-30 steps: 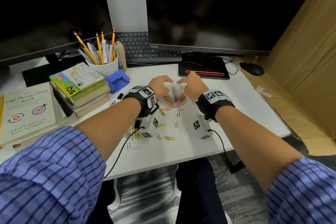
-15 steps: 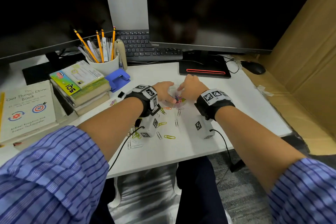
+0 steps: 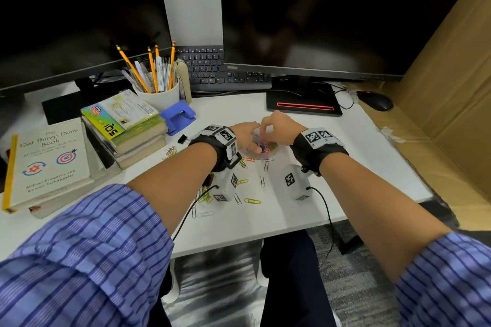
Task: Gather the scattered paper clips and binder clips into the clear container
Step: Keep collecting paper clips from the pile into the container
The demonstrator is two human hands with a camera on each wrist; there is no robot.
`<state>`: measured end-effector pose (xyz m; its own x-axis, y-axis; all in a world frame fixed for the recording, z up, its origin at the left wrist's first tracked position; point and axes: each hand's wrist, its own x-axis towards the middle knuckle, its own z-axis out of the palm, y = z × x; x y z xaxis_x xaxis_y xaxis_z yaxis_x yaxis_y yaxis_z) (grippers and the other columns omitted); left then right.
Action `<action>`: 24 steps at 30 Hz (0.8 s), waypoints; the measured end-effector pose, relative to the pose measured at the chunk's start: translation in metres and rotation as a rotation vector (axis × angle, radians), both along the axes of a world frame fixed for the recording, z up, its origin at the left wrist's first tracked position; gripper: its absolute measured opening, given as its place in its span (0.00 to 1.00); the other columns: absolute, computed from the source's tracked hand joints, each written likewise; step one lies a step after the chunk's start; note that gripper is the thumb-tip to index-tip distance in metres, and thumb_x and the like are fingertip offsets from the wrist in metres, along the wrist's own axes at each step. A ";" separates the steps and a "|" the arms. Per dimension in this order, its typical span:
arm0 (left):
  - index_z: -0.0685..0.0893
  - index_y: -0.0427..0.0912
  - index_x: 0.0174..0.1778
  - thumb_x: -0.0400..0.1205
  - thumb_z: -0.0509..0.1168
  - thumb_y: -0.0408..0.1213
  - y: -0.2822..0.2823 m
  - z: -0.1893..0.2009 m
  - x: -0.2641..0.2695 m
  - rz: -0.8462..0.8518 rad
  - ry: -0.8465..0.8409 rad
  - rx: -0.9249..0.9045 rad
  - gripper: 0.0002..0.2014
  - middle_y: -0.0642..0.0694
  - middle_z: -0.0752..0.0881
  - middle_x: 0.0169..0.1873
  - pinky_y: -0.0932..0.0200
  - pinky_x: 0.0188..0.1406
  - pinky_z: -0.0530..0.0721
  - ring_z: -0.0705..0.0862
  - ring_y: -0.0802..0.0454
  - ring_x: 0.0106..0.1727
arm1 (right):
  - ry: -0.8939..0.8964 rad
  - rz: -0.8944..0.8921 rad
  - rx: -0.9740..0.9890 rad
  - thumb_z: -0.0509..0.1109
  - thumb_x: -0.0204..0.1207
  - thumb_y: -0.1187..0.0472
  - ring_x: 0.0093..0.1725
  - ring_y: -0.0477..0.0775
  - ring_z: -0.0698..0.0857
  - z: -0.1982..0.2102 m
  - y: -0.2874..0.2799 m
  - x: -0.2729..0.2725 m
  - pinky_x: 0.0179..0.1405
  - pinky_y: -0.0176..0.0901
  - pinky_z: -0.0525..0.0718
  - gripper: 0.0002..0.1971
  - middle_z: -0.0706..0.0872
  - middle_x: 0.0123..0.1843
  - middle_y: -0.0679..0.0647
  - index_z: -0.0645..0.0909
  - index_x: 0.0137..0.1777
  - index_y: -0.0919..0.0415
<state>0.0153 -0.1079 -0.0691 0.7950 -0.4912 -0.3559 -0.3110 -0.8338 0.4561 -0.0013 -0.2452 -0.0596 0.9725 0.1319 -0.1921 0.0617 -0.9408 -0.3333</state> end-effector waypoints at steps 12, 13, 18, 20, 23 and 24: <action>0.81 0.39 0.67 0.79 0.67 0.31 0.055 0.040 -0.015 0.191 -0.155 0.013 0.19 0.41 0.81 0.66 0.53 0.64 0.79 0.81 0.43 0.65 | -0.013 0.120 0.164 0.71 0.75 0.62 0.45 0.51 0.82 0.029 0.027 -0.027 0.41 0.38 0.82 0.12 0.85 0.55 0.54 0.85 0.58 0.57; 0.82 0.38 0.66 0.80 0.66 0.31 0.063 0.045 -0.020 0.158 -0.152 0.103 0.18 0.41 0.81 0.66 0.53 0.60 0.81 0.81 0.43 0.63 | 0.075 0.166 0.120 0.72 0.74 0.61 0.45 0.52 0.84 0.031 0.039 -0.031 0.43 0.41 0.84 0.15 0.84 0.55 0.52 0.83 0.61 0.55; 0.70 0.36 0.75 0.81 0.68 0.40 0.101 0.060 -0.049 0.129 -0.047 0.493 0.28 0.39 0.75 0.73 0.54 0.54 0.81 0.79 0.40 0.64 | 0.431 0.216 -0.064 0.81 0.67 0.59 0.47 0.55 0.88 0.029 0.070 -0.047 0.49 0.46 0.88 0.35 0.84 0.51 0.51 0.72 0.74 0.54; 0.66 0.37 0.78 0.80 0.68 0.43 0.115 0.057 -0.056 0.134 -0.038 0.575 0.32 0.40 0.71 0.76 0.56 0.58 0.79 0.76 0.42 0.69 | 0.425 0.262 -0.190 0.83 0.64 0.54 0.48 0.53 0.86 0.024 0.074 -0.053 0.35 0.38 0.83 0.41 0.84 0.54 0.51 0.70 0.76 0.60; 0.62 0.36 0.80 0.79 0.69 0.41 0.132 0.047 -0.062 0.160 -0.026 0.583 0.36 0.39 0.70 0.75 0.53 0.65 0.75 0.74 0.41 0.73 | 0.367 0.294 -0.239 0.83 0.63 0.51 0.49 0.52 0.84 0.011 0.085 -0.060 0.34 0.36 0.80 0.48 0.83 0.67 0.55 0.63 0.79 0.64; 0.63 0.36 0.79 0.79 0.70 0.41 0.137 0.042 -0.062 0.177 -0.010 0.575 0.36 0.37 0.73 0.72 0.52 0.62 0.76 0.76 0.41 0.69 | 0.347 0.294 -0.227 0.83 0.63 0.52 0.52 0.53 0.84 0.008 0.089 -0.060 0.43 0.39 0.82 0.49 0.81 0.70 0.56 0.60 0.80 0.64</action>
